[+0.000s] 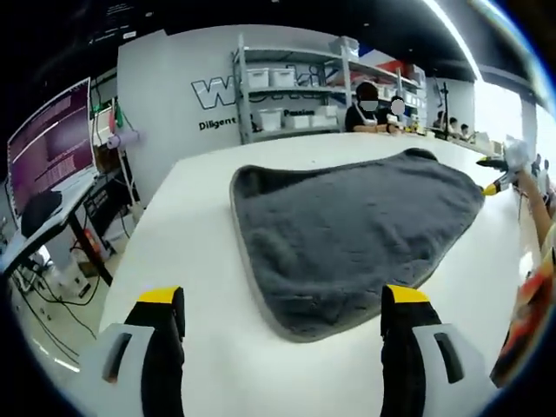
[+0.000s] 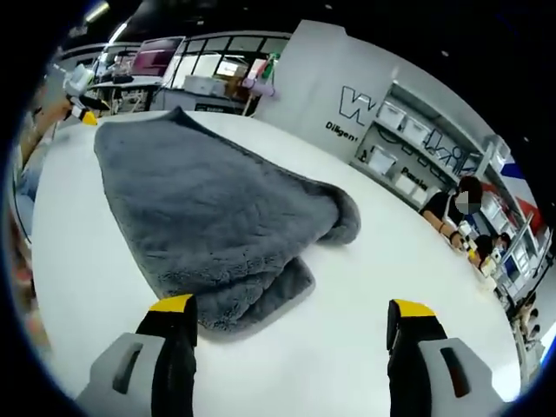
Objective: Fold the towel on the table until its edges align and the towel forms a compact rectangular stack.
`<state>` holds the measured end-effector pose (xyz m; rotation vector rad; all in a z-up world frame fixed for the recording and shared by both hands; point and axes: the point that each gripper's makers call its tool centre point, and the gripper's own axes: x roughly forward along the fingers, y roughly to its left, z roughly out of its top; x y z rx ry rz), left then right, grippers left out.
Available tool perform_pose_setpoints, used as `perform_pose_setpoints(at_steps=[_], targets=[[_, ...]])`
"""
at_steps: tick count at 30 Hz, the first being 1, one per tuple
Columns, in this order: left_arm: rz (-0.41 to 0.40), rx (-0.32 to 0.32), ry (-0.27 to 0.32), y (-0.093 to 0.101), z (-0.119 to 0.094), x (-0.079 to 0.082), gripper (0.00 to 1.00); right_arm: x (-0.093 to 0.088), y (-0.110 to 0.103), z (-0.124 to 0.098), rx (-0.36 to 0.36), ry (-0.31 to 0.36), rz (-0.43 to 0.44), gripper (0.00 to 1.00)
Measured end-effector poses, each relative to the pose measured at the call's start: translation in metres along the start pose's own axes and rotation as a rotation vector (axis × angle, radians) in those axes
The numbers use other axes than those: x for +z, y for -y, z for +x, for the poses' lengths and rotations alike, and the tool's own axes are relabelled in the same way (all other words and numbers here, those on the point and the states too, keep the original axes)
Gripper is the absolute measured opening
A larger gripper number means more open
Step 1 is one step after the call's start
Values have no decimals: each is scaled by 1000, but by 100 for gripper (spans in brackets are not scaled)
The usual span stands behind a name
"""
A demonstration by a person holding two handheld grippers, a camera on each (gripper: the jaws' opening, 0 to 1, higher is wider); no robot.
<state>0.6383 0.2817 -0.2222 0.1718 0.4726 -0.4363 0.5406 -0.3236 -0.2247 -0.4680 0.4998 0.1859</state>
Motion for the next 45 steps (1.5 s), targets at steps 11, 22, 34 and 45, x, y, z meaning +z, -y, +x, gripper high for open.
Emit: perform_pose_setpoints(at_steps=[11, 22, 34, 45], targets=[[-16, -24, -3, 8, -7, -9, 92, -4, -6, -1, 17, -9, 6, 93], [-9, -8, 17, 7, -13, -4, 90, -3, 10, -5, 36, 15, 80, 75], [-5, -7, 30, 15, -21, -2, 90, 17, 26, 31, 73, 41, 78, 34], [-3, -28, 33, 24, -26, -1, 90, 0, 21, 74, 174, -19, 160, 20]])
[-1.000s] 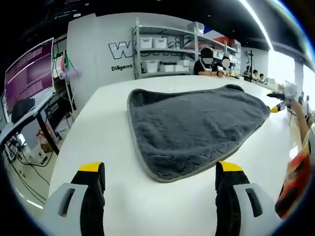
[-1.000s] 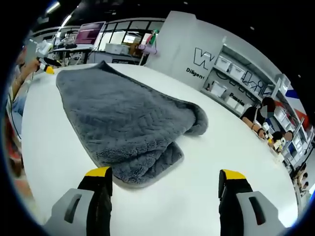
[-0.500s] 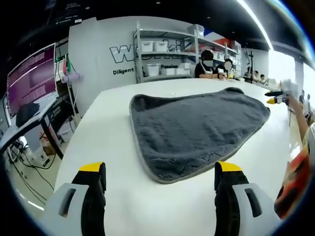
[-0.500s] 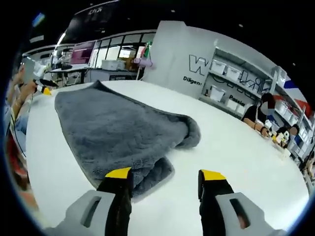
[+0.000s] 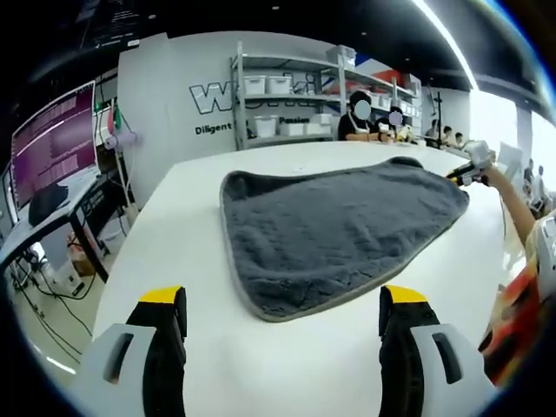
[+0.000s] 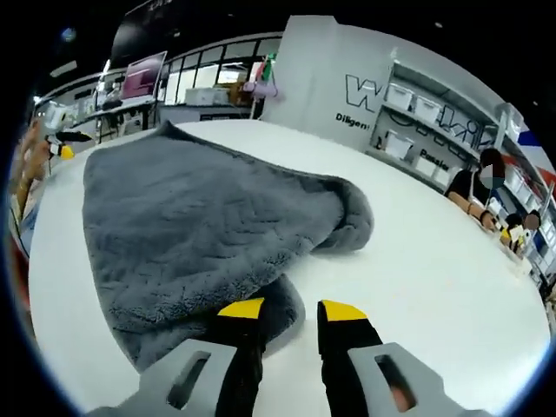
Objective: Fold the towel on the table until its edges align and the towel forms a compact rectangular stack.
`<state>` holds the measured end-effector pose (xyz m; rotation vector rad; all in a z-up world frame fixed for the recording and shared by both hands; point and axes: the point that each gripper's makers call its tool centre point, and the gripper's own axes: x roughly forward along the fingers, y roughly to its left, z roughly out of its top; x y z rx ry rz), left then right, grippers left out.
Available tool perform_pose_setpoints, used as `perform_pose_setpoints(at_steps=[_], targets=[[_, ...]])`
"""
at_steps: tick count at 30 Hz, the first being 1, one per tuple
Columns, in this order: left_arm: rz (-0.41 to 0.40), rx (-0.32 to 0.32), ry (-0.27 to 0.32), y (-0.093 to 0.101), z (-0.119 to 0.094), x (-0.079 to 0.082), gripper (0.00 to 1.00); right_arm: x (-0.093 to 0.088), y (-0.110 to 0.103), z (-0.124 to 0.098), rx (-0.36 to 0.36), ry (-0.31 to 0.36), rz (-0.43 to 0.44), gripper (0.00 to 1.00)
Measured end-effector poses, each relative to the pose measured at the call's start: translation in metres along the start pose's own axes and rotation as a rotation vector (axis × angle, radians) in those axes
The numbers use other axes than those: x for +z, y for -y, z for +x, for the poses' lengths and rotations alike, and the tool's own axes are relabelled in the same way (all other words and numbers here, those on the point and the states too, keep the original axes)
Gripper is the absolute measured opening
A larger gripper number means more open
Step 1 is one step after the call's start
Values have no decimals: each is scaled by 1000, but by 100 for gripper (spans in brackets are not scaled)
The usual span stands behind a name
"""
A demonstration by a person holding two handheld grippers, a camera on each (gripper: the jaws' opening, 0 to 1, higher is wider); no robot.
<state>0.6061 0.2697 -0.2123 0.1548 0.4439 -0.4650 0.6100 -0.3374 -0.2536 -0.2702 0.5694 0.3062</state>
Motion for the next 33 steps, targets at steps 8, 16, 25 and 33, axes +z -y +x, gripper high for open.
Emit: perform_pose_setpoints(at_steps=[8, 16, 25, 33], targets=[[19, -1, -18, 3, 5, -4, 90, -2, -4, 6, 51, -1, 36, 9], [-5, -22, 3, 6, 7, -3, 91, -1, 5, 0, -7, -18, -11, 1], [-4, -18, 9, 7, 4, -2, 91, 19, 20, -25, -178, -56, -166, 0], [3, -17, 1, 9, 2, -5, 90, 47, 28, -63, -351, -23, -267, 0]])
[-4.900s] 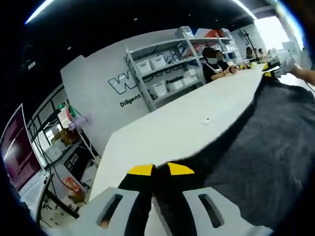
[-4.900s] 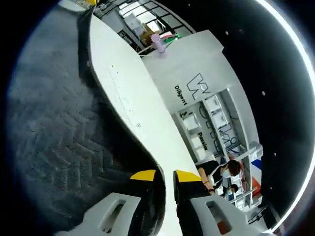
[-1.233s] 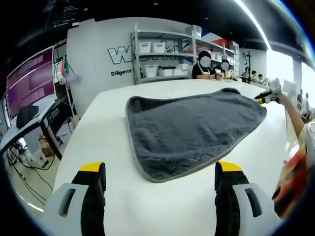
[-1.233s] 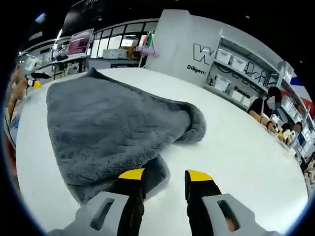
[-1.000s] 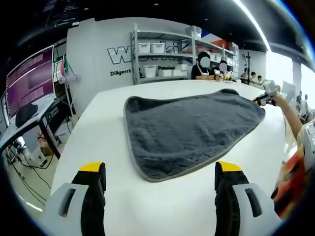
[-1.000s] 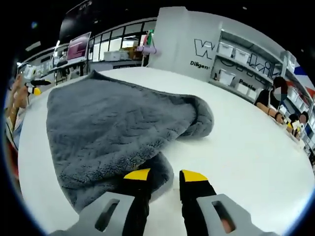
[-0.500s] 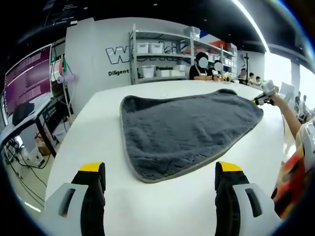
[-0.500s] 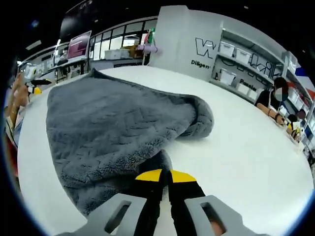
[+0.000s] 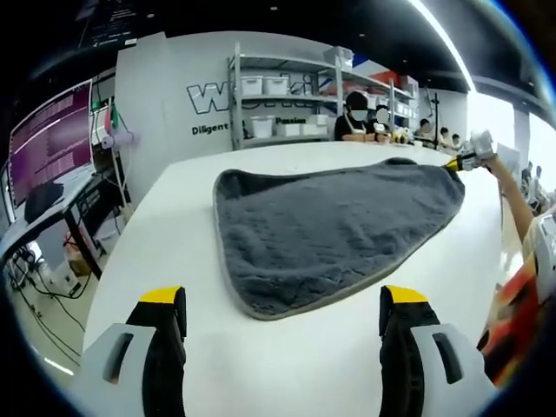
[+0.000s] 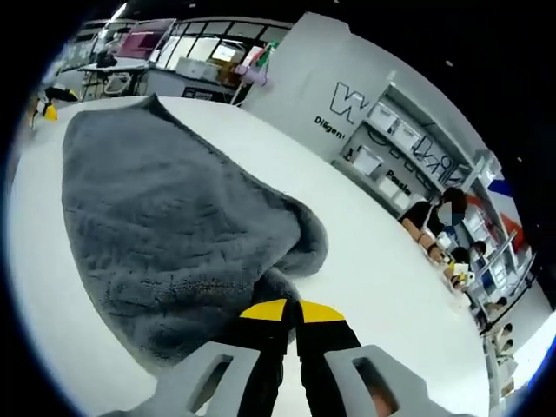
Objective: Fold the towel on the table until its edges align and the towel forms a compact rectangular stack.
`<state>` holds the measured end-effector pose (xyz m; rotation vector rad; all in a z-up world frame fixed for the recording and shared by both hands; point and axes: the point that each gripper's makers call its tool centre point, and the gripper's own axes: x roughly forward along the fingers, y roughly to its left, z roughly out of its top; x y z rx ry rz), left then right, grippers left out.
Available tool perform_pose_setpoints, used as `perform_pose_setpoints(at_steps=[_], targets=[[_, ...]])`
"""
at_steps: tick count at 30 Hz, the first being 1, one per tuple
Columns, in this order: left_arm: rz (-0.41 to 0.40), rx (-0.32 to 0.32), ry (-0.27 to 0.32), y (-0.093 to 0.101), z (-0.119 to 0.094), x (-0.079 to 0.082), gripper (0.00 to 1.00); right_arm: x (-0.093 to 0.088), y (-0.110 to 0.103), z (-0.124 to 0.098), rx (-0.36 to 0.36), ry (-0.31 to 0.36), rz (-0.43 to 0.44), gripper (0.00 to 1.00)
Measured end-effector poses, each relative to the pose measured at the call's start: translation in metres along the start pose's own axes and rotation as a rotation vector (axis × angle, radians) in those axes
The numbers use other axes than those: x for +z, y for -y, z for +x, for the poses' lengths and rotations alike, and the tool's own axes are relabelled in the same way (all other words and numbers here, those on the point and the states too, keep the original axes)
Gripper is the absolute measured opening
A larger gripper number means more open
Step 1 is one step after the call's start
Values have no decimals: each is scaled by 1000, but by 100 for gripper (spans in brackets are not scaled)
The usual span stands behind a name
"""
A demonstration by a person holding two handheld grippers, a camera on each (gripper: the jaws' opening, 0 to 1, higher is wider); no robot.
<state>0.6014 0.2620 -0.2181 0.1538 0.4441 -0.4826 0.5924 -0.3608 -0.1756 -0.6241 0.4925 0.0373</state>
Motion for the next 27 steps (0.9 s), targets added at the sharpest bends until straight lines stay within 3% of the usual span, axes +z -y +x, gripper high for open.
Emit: perform_pose_setpoints(at_steps=[5, 9, 13, 20, 27], targets=[[1, -8, 3, 0, -1, 1, 90, 6, 22, -27, -139, 17, -36, 0], [5, -11, 2, 2, -1, 2, 90, 4, 22, -44, -170, 17, -40, 0], [11, -17, -6, 5, 0, 0, 90, -15, 10, -52, -138, -24, 21, 0], [23, -31, -25, 9, 2, -2, 90, -68, -12, -39, -74, -136, 84, 0], [21, -34, -30, 9, 4, -4, 90, -97, -22, -25, -40, -213, 133, 0]])
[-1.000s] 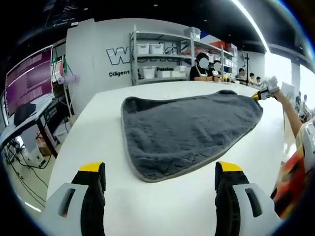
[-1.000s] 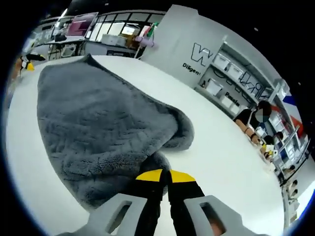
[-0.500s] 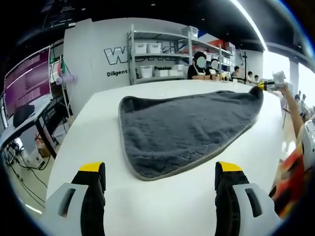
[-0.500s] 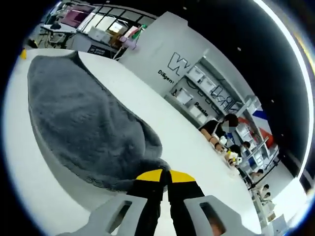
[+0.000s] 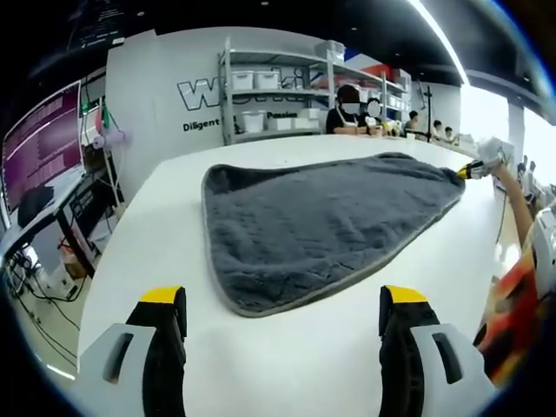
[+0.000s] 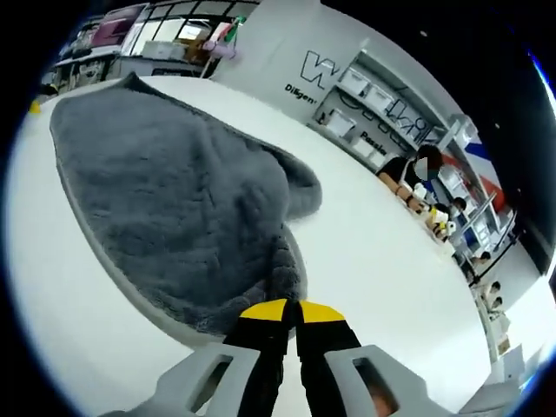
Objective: Fold the towel on the table until its edges align and the towel forms a compact rectangular stack.
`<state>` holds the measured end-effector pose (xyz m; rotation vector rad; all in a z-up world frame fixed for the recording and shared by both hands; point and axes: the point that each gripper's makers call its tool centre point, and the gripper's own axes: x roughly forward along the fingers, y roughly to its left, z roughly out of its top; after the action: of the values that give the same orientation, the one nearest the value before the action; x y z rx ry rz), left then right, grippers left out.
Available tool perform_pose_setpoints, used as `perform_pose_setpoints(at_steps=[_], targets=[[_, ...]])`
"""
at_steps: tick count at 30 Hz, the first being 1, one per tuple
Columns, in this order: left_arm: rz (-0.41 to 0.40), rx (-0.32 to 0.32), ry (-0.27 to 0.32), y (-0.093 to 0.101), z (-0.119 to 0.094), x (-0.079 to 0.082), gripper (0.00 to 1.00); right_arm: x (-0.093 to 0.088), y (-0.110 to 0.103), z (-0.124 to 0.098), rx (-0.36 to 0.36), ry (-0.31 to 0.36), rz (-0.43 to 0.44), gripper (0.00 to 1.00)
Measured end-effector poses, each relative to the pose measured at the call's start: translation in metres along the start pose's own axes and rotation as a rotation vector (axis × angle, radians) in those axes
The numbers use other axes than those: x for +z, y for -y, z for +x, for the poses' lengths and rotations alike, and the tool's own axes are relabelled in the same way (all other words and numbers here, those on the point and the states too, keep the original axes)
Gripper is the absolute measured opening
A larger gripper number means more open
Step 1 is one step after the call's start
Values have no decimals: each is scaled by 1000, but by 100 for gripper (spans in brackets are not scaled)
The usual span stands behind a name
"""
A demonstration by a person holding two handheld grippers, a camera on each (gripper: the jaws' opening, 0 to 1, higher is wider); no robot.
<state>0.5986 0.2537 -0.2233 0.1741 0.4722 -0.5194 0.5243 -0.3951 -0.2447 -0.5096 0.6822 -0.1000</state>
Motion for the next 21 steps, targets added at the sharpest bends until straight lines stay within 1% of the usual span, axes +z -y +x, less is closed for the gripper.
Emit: perform_pose_setpoints(at_steps=[4, 6, 9, 11, 14, 16, 17, 18, 20, 21], targets=[[5, -1, -15, 0, -2, -3, 90, -12, -6, 12, 19, -28, 15, 0], [9, 3, -16, -1, -5, -2, 90, -11, -4, 12, 11, -21, 23, 0], [10, 12, -7, -1, -9, 0, 90, -10, -3, 11, 20, -22, 23, 1], [10, 15, 1, -2, -10, 2, 90, -6, -2, 8, 33, -7, 10, 5], [13, 16, 0, -1, -9, 2, 90, 5, 5, 1, 43, 31, 22, 17], [13, 13, -2, 0, -9, 2, 90, 12, 10, -2, 44, 57, 35, 23], [15, 10, -3, 0, -8, 2, 90, 20, 14, -4, 47, 88, 56, 25], [15, 9, -4, 0, -8, 2, 90, 22, 16, -5, 49, 96, 61, 27], [16, 6, -4, 1, -7, 2, 90, 43, 17, -11, 119, 171, 99, 31], [16, 5, -3, 2, -6, 3, 90, 49, 15, -12, 147, 192, 112, 31]])
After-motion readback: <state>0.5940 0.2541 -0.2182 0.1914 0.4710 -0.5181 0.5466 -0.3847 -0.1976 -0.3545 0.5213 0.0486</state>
